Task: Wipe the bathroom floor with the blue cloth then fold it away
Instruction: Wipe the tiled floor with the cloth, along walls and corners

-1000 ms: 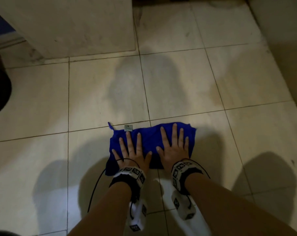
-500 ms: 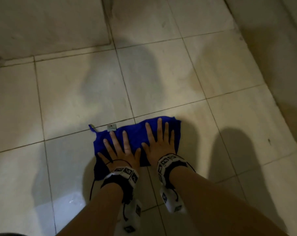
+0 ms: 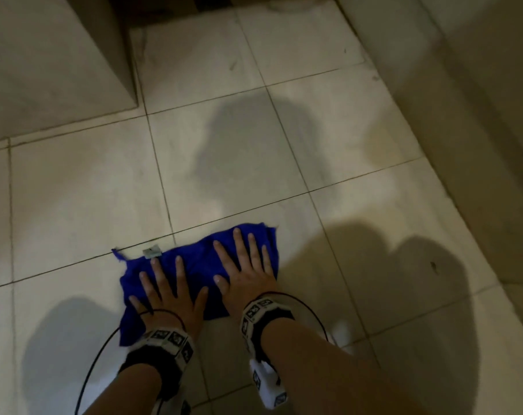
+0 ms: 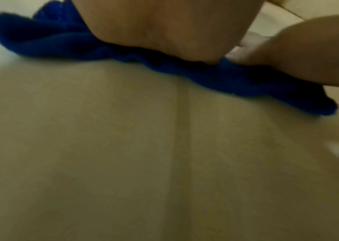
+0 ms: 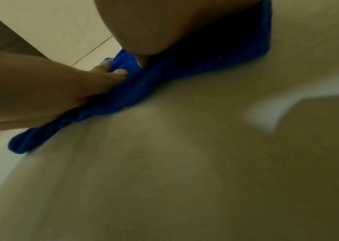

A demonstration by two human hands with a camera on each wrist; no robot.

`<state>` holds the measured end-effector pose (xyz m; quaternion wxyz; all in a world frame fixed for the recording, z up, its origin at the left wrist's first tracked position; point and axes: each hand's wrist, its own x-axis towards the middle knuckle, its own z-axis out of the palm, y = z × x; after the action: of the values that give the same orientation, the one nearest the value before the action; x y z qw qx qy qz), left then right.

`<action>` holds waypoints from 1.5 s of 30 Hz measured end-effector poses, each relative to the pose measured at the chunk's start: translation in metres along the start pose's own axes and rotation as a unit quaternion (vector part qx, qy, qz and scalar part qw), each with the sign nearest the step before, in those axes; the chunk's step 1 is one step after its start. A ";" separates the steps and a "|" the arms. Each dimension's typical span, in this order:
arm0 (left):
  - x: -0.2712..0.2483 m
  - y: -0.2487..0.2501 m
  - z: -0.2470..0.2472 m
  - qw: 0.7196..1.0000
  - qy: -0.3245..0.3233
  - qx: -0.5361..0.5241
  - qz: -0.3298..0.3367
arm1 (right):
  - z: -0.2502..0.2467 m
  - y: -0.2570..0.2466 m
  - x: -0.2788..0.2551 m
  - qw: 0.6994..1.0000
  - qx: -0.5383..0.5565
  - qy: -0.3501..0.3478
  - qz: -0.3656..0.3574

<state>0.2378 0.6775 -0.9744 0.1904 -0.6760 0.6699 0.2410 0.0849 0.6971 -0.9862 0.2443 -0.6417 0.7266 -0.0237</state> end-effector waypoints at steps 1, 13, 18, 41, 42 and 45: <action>-0.003 0.018 0.004 1.000 0.002 -0.009 -0.002 | -0.003 0.013 0.000 1.000 0.001 0.004 0.002; 0.017 0.254 0.004 0.997 -0.011 0.040 0.068 | -0.088 0.225 0.006 0.990 -0.035 0.033 0.132; 0.026 0.318 0.004 0.992 0.011 0.040 0.122 | -0.109 0.281 0.009 0.982 -0.034 0.046 0.177; 0.072 0.408 -0.021 0.973 -0.006 0.106 0.203 | -0.152 0.347 0.056 0.975 -0.036 0.039 0.215; 0.072 0.407 -0.021 0.973 -0.004 0.106 0.205 | -0.152 0.347 0.057 0.975 -0.037 0.038 0.215; 0.073 0.405 -0.018 0.971 0.007 0.099 0.216 | -0.153 0.346 0.057 0.976 -0.030 0.033 0.215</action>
<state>-0.1661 0.5953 -0.9760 0.1953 -0.4951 0.8215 0.2045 -0.2958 0.6610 -0.9908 0.2000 -0.4768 0.8554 0.0301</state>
